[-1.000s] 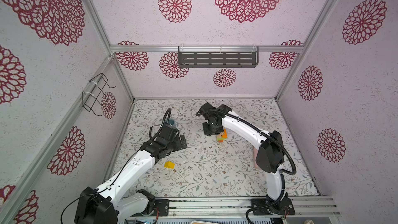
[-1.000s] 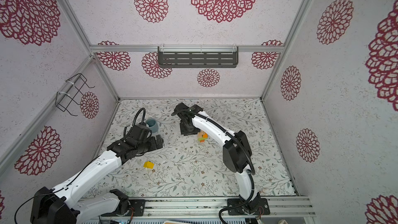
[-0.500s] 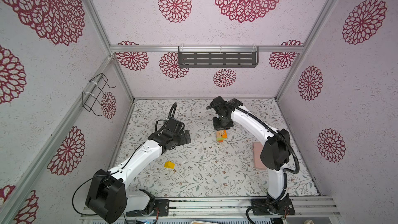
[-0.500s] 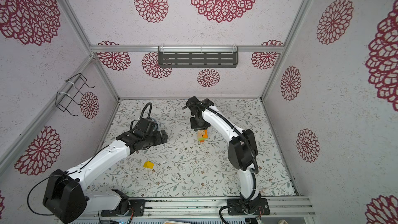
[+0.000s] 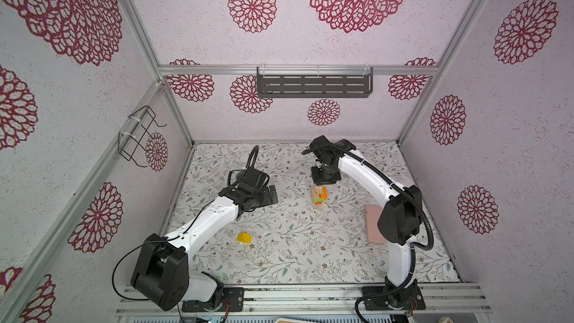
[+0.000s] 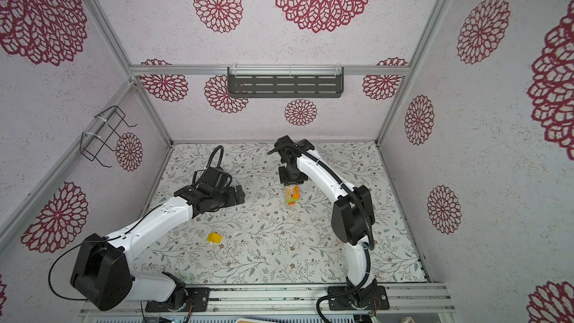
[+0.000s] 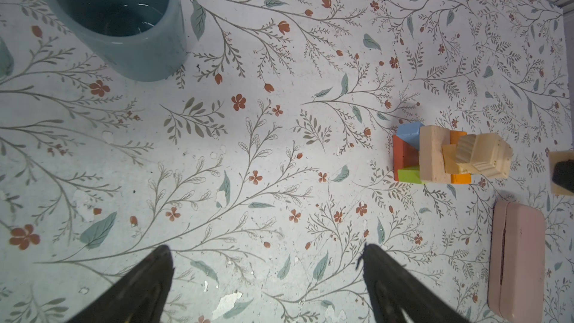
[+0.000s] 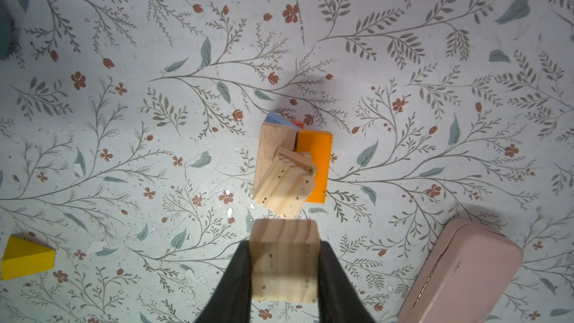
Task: Build the wood block tower
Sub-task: 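Lower the pine cube onto the stack top with the right gripper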
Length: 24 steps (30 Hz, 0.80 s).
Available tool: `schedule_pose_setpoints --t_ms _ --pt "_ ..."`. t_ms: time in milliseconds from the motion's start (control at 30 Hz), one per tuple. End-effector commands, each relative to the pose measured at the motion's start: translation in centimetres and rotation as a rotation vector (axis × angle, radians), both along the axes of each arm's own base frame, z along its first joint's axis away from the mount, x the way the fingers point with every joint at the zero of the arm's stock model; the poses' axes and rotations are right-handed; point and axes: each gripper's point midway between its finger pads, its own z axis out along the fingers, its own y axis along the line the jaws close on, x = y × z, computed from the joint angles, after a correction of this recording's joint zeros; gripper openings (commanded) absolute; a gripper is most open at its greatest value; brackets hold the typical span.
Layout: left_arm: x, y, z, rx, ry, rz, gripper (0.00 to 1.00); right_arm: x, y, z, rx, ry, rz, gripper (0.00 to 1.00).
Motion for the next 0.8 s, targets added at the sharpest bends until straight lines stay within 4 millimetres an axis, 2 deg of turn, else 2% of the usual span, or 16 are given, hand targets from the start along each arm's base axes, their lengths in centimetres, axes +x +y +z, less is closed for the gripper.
schedule_pose_setpoints --t_ms 0,767 --pt "0.6 -0.5 0.7 0.007 -0.031 -0.018 0.98 0.1 -0.4 1.0 -0.003 -0.003 0.011 0.30" --pt "0.3 0.1 -0.1 0.034 -0.021 -0.014 0.98 0.9 -0.2 -0.9 0.005 0.033 -0.002 0.30"
